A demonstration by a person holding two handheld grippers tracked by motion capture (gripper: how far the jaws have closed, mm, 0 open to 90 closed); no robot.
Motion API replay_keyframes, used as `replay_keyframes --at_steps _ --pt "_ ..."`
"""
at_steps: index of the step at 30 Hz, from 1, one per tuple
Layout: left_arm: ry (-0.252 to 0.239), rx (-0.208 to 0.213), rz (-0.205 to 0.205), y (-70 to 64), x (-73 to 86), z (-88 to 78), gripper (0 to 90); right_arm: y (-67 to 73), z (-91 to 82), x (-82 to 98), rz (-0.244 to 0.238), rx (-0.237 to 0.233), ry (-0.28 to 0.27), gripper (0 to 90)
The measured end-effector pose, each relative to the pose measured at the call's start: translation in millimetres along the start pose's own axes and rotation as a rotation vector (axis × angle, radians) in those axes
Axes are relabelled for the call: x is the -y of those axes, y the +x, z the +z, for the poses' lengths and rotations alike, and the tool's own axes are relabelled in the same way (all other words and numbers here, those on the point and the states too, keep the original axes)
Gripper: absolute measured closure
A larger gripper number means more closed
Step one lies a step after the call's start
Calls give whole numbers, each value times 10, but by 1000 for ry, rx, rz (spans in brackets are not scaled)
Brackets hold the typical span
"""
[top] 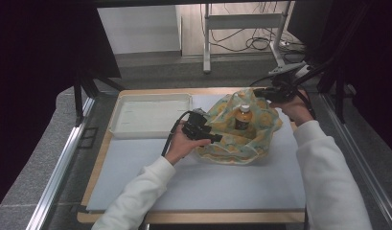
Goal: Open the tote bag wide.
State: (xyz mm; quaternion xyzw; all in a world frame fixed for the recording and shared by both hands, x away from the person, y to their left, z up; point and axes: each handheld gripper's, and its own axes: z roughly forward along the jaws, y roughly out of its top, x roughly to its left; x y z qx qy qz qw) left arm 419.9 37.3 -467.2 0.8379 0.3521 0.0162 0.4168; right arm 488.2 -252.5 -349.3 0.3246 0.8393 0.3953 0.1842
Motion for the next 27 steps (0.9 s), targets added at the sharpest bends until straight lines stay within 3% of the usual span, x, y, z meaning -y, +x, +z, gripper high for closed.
replay_keyframes --at_steps 6,16,27 --pt "-7 0 -7 20 15 -11 345 -179 339 89 67 51 58 888" --pt "-9 -2 -20 64 59 6 347 -288 872 632 170 27 196 888" --pt "-1 1 -20 52 66 49 348 -290 1124 993 233 -2 258 889"
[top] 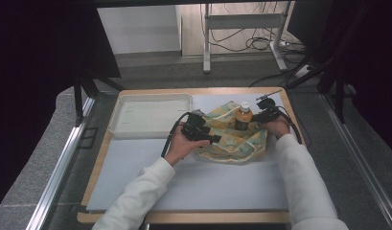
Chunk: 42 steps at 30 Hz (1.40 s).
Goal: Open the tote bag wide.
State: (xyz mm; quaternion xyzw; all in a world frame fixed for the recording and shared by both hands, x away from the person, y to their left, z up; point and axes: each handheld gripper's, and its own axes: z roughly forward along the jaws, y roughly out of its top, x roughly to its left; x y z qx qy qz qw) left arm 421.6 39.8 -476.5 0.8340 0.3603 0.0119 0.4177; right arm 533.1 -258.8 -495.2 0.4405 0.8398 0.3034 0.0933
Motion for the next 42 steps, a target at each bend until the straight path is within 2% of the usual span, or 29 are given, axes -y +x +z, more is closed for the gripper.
replay_keyframes --at_steps 6,8,9,10,11,13,15,20,23,25,28,29,31,34,37,39,42 --pt "-8 -6 -2 13 8 -24 356 11 -12 4 2 8 7 882" --pt "-17 -22 11 10 9 -52 362 13 -71 -13 4 11 -15 799" --pt "-26 -27 14 7 8 -70 366 11 -115 -25 0 9 -33 748" --pt "-34 -31 24 10 7 -91 386 16 -230 -54 -2 29 -67 657" --pt "-44 -36 27 8 4 -113 386 16 -230 -54 -2 29 -67 657" --pt "-65 -47 34 7 -3 -152 410 33 -364 -81 -17 43 -98 572" --pt "-80 -53 45 13 -8 -196 450 52 -502 -98 -33 73 -133 537" --pt "-119 -61 45 14 -9 -268 598 84 -804 -94 -37 96 -198 497" --pt "-124 -43 52 3 -12 -294 736 98 -942 -67 -32 93 -217 498" --pt "-109 -29 66 -14 -24 -292 813 113 -1025 -44 -36 88 -222 515" --pt "-92 -14 92 -60 -48 -276 876 154 -1137 4 -46 30 -226 604" --pt "-84 -12 104 -71 -58 -271 888 179 -1168 29 -55 16 -227 650" --pt "-84 -2 99 -104 -83 -241 897 230 -1206 84 -72 -11 -210 719" --pt "-74 11 98 -139 -124 -183 898 304 -1223 172 -108 -19 -191 802" --pt "-67 16 99 -186 -150 -125 898 352 -1211 249 -117 -42 -177 883" --pt "-56 16 107 -211 -163 -93 898 375 -1192 288 -127 -42 -153 889" --pt "-50 18 107 -239 -182 -40 898 395 -1171 327 -136 -52 -147 889"
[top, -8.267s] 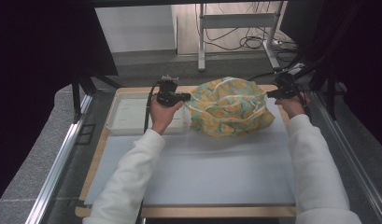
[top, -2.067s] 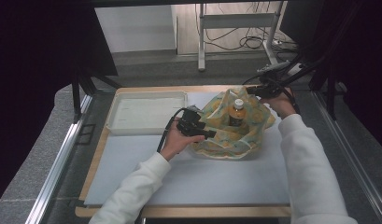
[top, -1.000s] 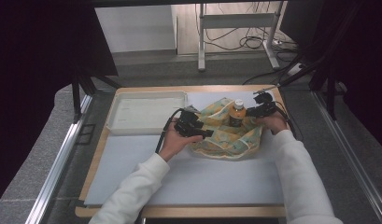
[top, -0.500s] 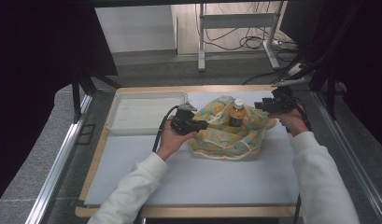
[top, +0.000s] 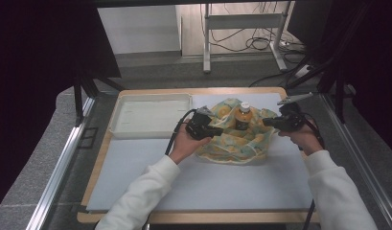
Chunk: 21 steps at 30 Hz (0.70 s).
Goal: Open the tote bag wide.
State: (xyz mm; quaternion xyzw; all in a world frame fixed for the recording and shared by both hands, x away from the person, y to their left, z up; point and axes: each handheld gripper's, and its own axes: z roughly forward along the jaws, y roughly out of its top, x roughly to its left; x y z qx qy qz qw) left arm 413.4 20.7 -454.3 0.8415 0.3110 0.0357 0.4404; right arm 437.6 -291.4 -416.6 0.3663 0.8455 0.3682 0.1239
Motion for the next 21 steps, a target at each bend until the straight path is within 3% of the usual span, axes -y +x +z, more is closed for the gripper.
replay_keyframes --at_steps 7,11,14,16,21 --pt "32 -8 14 0 -75 153 897 38 136 42 -1 3 28 889" --pt "49 -36 12 31 -160 288 897 104 290 43 -22 4 73 889" --pt "74 -56 5 131 -207 440 897 148 406 34 -39 8 98 889" --pt "66 -74 -5 214 -217 530 894 165 481 29 -48 14 106 889" --pt "78 -69 -39 353 -243 673 895 130 693 59 -35 23 152 889"
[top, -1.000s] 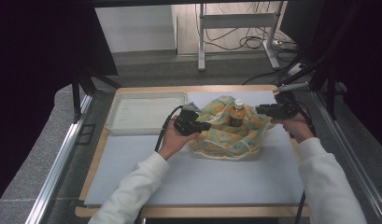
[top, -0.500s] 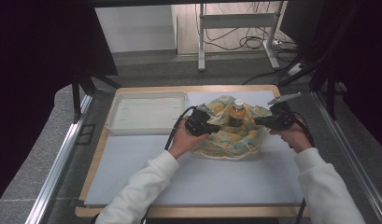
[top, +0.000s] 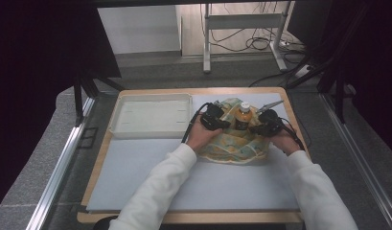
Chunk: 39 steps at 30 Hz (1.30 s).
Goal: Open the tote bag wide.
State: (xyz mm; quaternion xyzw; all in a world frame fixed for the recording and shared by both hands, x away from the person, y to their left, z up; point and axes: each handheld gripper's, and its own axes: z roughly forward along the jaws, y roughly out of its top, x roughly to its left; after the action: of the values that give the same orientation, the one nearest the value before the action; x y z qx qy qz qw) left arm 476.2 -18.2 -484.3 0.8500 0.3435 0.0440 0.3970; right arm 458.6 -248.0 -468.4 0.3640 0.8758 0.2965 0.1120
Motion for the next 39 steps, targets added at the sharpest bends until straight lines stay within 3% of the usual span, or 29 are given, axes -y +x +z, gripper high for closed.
replay_keyframes --at_steps 4,10,21,27,39 --pt "7 4 0 72 -68 45 895 -4 55 14 6 2 7 889" --pt "-3 10 -49 197 -124 104 896 -40 60 74 30 3 12 889" --pt "-5 0 -49 231 -149 106 898 -10 78 83 21 3 36 890" --pt "-19 -4 -77 323 -220 159 900 49 98 158 10 -18 65 890" --pt "21 -15 -147 526 -315 394 899 257 85 415 -51 -93 138 891"
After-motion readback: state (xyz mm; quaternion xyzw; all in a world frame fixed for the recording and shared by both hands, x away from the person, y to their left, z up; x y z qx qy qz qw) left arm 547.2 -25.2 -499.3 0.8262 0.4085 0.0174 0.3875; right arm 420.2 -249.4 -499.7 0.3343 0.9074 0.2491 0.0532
